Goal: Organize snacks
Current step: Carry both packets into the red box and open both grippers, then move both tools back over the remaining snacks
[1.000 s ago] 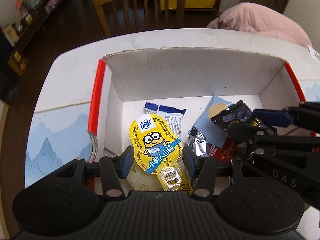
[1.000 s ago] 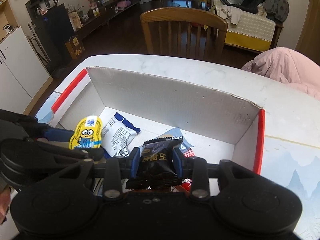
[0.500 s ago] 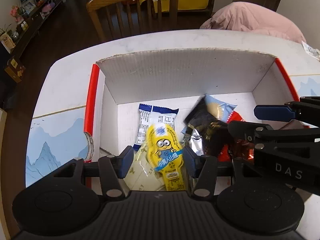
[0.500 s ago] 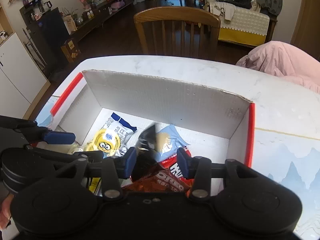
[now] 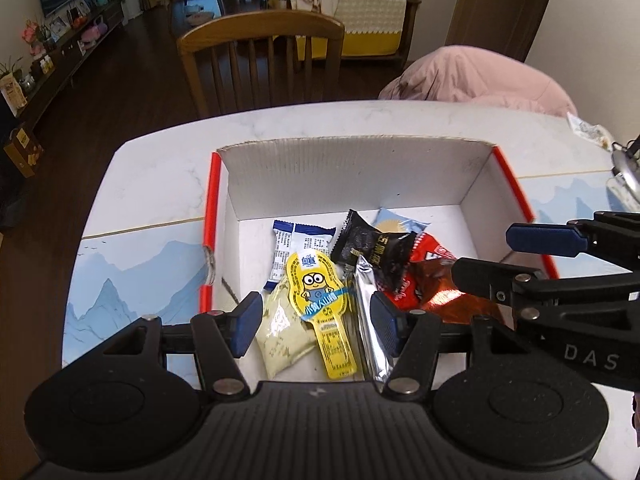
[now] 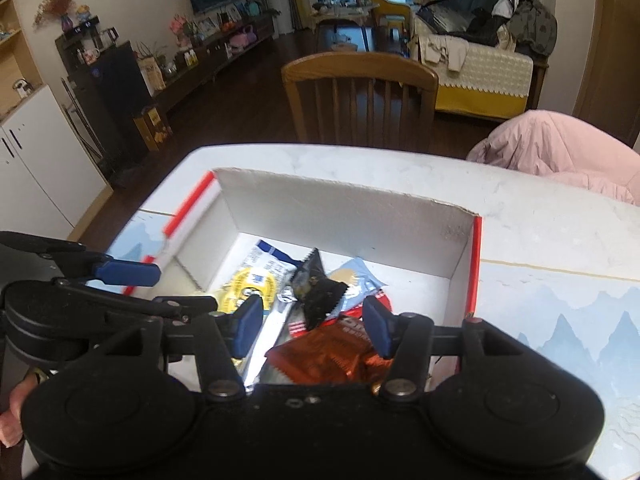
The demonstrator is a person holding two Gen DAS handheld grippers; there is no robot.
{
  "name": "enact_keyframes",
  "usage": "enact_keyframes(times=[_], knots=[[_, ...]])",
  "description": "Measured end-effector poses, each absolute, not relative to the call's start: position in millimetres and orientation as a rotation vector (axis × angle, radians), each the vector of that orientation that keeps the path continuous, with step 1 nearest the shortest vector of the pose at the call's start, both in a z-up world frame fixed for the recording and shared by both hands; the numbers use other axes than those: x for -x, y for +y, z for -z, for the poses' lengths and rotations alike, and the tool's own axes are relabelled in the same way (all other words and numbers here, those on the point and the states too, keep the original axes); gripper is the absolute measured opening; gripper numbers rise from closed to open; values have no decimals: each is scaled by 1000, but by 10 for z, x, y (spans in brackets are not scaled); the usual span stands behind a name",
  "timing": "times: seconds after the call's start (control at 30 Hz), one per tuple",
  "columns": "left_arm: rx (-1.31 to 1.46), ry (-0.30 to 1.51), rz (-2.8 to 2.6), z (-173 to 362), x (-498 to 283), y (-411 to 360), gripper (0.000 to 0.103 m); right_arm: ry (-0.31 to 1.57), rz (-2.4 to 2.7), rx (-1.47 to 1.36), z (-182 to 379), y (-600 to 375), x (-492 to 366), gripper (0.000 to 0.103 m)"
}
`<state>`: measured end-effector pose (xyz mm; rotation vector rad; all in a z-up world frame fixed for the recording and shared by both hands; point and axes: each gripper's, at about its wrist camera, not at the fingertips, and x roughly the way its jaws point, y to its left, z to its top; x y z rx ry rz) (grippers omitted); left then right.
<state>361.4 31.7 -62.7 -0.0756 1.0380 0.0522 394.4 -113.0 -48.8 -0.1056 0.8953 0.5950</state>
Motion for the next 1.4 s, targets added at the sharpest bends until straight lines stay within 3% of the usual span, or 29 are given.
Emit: enact_keyframes(times=[0.2,0.4,1.1,1.4], knots=[[99,989,-46,417,-3308,397,59,836,-619,91,258,-1140,-3609,65],[113,951,-32,258,-2987,442,59,792,-641,93,118,-1125,-3270,69],[159,823,-26,76,-1977,504,80,669,-654,58,15,-1271,-2270,101],[175,856,-47,263,-1740,446,83,683,-606,29,231,-1393,-2027,103]])
